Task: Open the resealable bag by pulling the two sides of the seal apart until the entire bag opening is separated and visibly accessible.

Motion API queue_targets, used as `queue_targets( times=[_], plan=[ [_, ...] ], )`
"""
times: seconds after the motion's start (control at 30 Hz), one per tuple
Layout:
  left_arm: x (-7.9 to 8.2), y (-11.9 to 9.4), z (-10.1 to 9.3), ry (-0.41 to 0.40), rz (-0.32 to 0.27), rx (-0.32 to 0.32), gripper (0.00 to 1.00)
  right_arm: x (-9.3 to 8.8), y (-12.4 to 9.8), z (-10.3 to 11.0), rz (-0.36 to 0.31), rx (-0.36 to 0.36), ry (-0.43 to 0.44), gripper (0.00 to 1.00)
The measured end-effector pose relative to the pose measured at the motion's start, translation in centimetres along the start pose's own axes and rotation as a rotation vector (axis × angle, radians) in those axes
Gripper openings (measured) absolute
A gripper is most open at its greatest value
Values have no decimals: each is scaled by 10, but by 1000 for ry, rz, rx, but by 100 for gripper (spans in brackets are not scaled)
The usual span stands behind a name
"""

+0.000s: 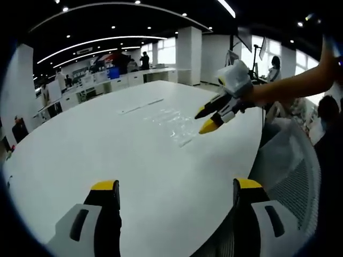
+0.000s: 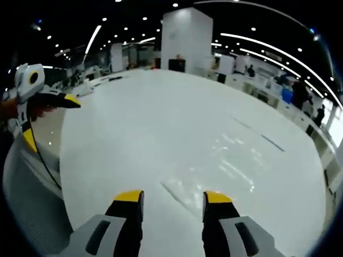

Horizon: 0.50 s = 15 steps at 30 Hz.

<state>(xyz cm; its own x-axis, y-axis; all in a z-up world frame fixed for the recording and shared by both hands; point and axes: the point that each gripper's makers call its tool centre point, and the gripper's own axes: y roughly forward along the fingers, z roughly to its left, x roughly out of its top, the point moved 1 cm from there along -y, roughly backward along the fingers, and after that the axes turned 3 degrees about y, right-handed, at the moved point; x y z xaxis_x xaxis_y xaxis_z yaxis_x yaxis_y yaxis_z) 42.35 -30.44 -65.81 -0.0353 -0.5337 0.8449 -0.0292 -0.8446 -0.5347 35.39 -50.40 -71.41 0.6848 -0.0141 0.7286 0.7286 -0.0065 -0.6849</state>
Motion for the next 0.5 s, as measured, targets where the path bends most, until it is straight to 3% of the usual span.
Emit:
queue_targets(
  times=[0.1,0.5],
  plan=[
    [0,0,1,-2,-1,-1,85,-1,7,1,3,11,7,34],
    [-4,1,8,19,22,1,85,-8,30,-5,52,14,19,27]
  ],
)
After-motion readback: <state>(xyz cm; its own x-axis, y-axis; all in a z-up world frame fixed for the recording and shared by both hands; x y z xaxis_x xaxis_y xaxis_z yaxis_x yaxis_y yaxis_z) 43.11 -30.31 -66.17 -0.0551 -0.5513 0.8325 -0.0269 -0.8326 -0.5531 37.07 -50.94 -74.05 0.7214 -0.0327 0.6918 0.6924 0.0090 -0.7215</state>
